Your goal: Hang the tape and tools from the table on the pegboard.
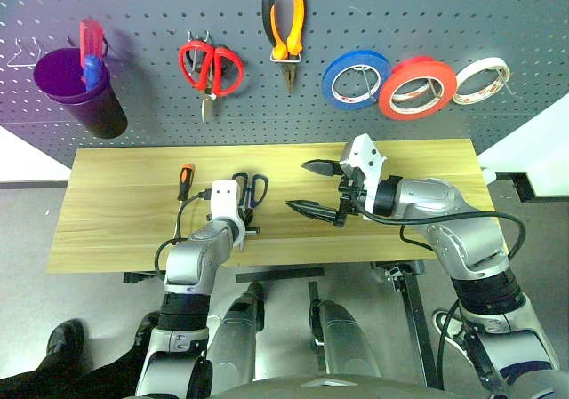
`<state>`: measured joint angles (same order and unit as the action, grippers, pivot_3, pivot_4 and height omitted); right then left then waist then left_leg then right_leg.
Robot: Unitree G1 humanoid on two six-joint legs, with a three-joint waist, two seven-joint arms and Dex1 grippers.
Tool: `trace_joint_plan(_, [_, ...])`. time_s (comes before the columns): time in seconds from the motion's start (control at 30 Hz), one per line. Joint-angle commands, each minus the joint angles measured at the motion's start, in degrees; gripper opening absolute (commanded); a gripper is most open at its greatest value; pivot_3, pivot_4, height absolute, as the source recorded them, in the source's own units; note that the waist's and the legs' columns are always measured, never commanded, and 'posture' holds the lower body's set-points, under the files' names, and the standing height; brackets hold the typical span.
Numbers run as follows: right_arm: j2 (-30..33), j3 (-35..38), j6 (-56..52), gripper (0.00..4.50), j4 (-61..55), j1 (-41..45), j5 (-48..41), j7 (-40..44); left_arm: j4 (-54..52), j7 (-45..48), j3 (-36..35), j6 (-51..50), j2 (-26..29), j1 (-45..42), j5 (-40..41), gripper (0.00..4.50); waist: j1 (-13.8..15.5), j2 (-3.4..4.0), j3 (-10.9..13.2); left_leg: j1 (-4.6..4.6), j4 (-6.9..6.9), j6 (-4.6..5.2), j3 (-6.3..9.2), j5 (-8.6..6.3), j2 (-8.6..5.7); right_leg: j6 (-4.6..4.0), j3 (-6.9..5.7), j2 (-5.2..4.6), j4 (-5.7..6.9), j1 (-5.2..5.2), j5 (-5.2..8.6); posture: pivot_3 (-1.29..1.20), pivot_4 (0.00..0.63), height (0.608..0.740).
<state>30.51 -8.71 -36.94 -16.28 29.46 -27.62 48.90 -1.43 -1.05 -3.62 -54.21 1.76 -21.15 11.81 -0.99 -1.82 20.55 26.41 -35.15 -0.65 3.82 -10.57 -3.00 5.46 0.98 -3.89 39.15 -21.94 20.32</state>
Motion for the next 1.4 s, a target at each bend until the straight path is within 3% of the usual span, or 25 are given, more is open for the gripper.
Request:
trace_joint_plan(0.03, [2.2,1.1,1.2,4.5,-2.7,-0.9,-1.2,3.3,1.9,-1.2,-0.7,0.0,0.7,1.7,-1.6,0.96,0.0,0.0,0.0,0.0,0.0,0.0,0.0,0.0,0.0,0.0,0.0,0.0,0.0,0.0,0.0,-0.04,0.406,0.74])
trace_joint_plan(0.5, [7.2,3.0,6.5,4.5,-0.7,-2.0,-1.2,11.7,-0.4,2.3,-0.1,4.5,2.5,1.5,-0.6,0.96,0.0,-0.08,0.1,0.07,0.03,-0.01,0.0,0.0,0.0,0.01,-0.02,0.0,-0.04,-0.07,0.0,-0.05,0.393,0.74])
trace_joint_plan(0.87, [6.4,2.8,10.4,4.5,4.7,0.8,1.2,12.9,-7.2,5.3,0.9,8.5,3.4,4.0,0.1,0.96,0.2,-0.09,0.2,0.16,0.03,-0.02,0.0,0.0,0.0,0.01,-0.04,0.0,-0.05,-0.17,-0.01,-0.03,0.38,0.74])
trace_joint_plan(1.1, [5.3,2.4,11.6,4.5,6.7,2.4,2.7,12.6,-5.4,2.8,-1.6,6.7,1.4,4.2,0.5,0.96,0.2,-0.1,0.2,0.17,0.03,-0.02,0.0,0.01,0.0,0.02,-0.07,0.0,-0.04,-0.18,-0.01,-0.03,0.376,0.74])
trace_joint_plan(1.2, [5.3,2.4,11.6,4.5,6.3,1.9,3.1,12.7,-4.6,2.0,-0.7,7.2,2.2,3.7,-1.4,1.48,0.2,-0.11,0.2,0.18,0.03,-0.02,0.0,0.01,0.0,0.02,-0.09,0.01,-0.04,-0.18,-0.01,-0.03,0.381,0.74])
trace_joint_plan(1.4, [5.0,2.7,11.2,4.5,6.0,1.9,3.4,11.9,-2.6,2.2,-1.2,6.7,1.3,2.4,-0.2,3.43,0.2,-0.11,0.2,0.18,0.02,-0.02,-0.01,0.01,-0.01,0.03,-0.09,0.01,-0.03,-0.18,-0.02,-0.04,0.387,0.74])
